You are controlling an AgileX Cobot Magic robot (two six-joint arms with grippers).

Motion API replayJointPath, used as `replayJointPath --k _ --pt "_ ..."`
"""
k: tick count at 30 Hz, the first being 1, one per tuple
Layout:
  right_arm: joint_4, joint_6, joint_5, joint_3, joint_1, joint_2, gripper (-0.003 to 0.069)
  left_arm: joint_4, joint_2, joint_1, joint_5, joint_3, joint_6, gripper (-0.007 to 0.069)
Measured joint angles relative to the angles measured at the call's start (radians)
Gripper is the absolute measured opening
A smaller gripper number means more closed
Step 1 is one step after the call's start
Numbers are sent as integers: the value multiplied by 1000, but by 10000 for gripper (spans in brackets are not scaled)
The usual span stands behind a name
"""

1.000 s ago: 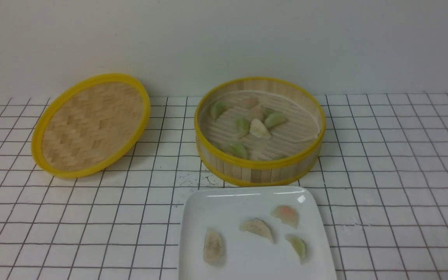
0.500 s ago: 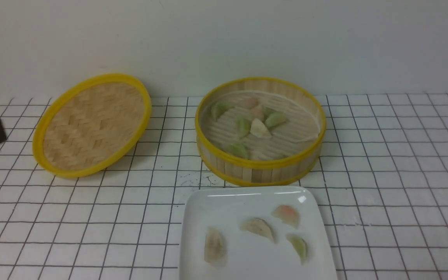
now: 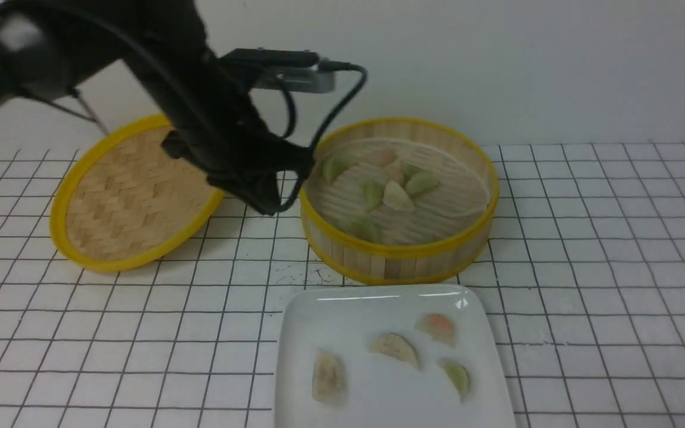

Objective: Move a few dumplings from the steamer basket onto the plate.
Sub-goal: Use the left arm to grab a dumpling from the steamer

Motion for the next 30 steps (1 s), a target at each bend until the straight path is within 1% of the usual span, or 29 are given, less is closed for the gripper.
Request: replayJointPath --k 4,11,14,18,20,21,22,23,24,25,27,30 --pt "0 0 0 0 0 0 -15 26 144 -47 0 -206 -8 -6" --pt "0 0 0 0 0 0 -15 26 346 -75 5 -423 6 -1" --pt "0 0 0 0 0 0 -15 26 425 -80 6 -500 50 41" --pt "0 0 0 0 0 0 -15 35 530 -87 6 -588 122 232" --pt "0 0 0 0 0 0 -15 54 560 -90 6 -600 134 330" --pt "0 0 0 0 0 0 -15 53 567 -90 6 -604 134 352" --pt "0 0 0 0 0 0 -15 56 571 -90 1 -612 141 430" --pt "0 0 0 0 0 0 -15 60 574 -90 1 -613 141 456" --pt "0 0 0 0 0 0 -15 61 578 -90 -1 -615 141 501" --pt "0 0 0 0 0 0 -15 60 583 -90 -3 -618 141 527" --pt "0 0 0 0 0 0 -15 53 586 -90 -8 -622 141 549" --pt "0 0 0 0 0 0 -15 41 591 -94 -9 -622 132 541"
